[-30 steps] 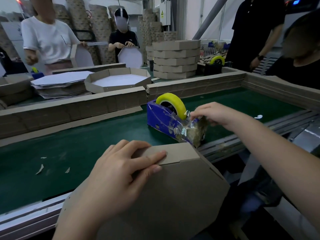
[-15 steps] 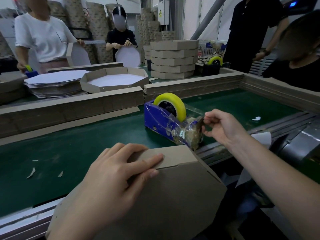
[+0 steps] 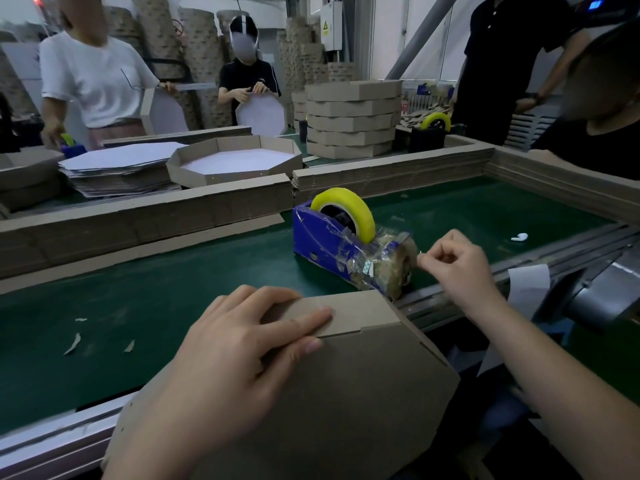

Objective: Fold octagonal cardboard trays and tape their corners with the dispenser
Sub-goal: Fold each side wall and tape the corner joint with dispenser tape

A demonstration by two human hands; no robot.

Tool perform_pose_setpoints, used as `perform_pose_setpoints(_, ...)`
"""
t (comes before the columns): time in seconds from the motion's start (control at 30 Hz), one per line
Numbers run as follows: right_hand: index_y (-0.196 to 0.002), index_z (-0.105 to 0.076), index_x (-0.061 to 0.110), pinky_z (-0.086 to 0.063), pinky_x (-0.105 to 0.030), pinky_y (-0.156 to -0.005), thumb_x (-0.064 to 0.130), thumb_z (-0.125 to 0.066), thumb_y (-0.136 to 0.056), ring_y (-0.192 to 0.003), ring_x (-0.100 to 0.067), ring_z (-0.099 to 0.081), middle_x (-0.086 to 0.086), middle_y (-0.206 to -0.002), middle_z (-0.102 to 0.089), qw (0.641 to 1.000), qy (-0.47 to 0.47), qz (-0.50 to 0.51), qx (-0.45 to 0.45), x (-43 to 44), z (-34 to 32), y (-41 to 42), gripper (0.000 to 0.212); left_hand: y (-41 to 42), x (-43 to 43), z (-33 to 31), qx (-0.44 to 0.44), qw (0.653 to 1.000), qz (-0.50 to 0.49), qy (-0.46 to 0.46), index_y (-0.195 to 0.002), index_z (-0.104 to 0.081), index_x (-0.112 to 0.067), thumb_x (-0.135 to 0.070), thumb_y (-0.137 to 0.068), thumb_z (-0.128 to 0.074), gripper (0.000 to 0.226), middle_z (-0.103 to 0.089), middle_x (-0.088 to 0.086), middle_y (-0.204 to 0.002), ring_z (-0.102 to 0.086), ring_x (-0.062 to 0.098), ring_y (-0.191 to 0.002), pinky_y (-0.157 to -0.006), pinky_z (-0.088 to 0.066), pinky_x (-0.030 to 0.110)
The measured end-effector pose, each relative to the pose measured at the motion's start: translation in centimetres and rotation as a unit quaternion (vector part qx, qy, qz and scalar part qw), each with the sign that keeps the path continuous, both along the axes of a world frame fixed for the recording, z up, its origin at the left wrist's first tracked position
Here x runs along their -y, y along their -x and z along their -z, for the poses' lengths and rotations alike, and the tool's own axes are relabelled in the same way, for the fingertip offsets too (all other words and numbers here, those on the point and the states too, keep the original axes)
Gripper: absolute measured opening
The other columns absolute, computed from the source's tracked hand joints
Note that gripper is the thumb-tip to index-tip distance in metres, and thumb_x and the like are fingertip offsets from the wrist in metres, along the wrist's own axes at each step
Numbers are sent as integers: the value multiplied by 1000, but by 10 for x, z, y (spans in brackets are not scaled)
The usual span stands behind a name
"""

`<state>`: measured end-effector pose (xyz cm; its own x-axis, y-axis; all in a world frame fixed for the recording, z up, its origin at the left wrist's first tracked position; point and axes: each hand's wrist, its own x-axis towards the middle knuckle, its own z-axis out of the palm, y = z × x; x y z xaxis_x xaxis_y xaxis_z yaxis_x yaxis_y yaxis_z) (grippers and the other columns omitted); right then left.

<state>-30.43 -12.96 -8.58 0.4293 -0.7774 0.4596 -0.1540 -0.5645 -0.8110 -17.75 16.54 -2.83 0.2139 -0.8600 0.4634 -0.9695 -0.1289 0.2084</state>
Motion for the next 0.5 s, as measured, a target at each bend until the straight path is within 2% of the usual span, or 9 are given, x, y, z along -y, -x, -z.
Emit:
perform_pose_setpoints(0.1,-53,-53,5,-33,-13,-55,3,-71,-74,-60,-11,-42,0,-71,-42,989,126,61,-40,-9,-11,7,28,1,1,0,-4,1000,0,5,-117,-69,-40,-50,-92,-41,38,-65,-13,-111,-61,16,-93,-71,-52,38)
perform_pose_setpoints(0.2,-54,-51,15,-34,-25,-51,21,-68,-74,-62,-11,-43,4,-75,-40,969,181,111,-125,-17,-20,10,27,2,2,0,-3,1000,0,9,-115,-70,-39,-50,-91,-42,38,-65,-13,-110,-61,16,-92,-71,-52,39)
perform_pose_setpoints(0.3,-55,-54,19,-28,-24,-52,31,-67,-77,-65,-8,-46,7,-78,-41,955,161,142,-206,-16,-29,7,28,2,2,0,-3,1000,2,13,-114,-70,-38,-49,-91,-42,38,-65,-14,-109,-61,16,-92,-71,-52,38)
perform_pose_setpoints(0.43,-61,-61,15,-39,-31,-68,30,-68,-82,-82,-21,-55,1,-96,-48,943,71,126,-301,-4,-35,12,26,3,2,1,-1,1000,3,25,-108,-72,-35,-48,-91,-43,36,-65,-14,-108,-62,17,-91,-70,-52,39)
perform_pose_setpoints(0.5,-64,-64,15,-39,-32,-72,24,-68,-84,-86,-25,-56,-3,-94,-50,956,70,130,-254,-7,-39,21,22,3,2,1,1,1000,2,25,-106,-72,-35,-48,-91,-43,35,-65,-14,-107,-62,16,-90,-70,-52,38)
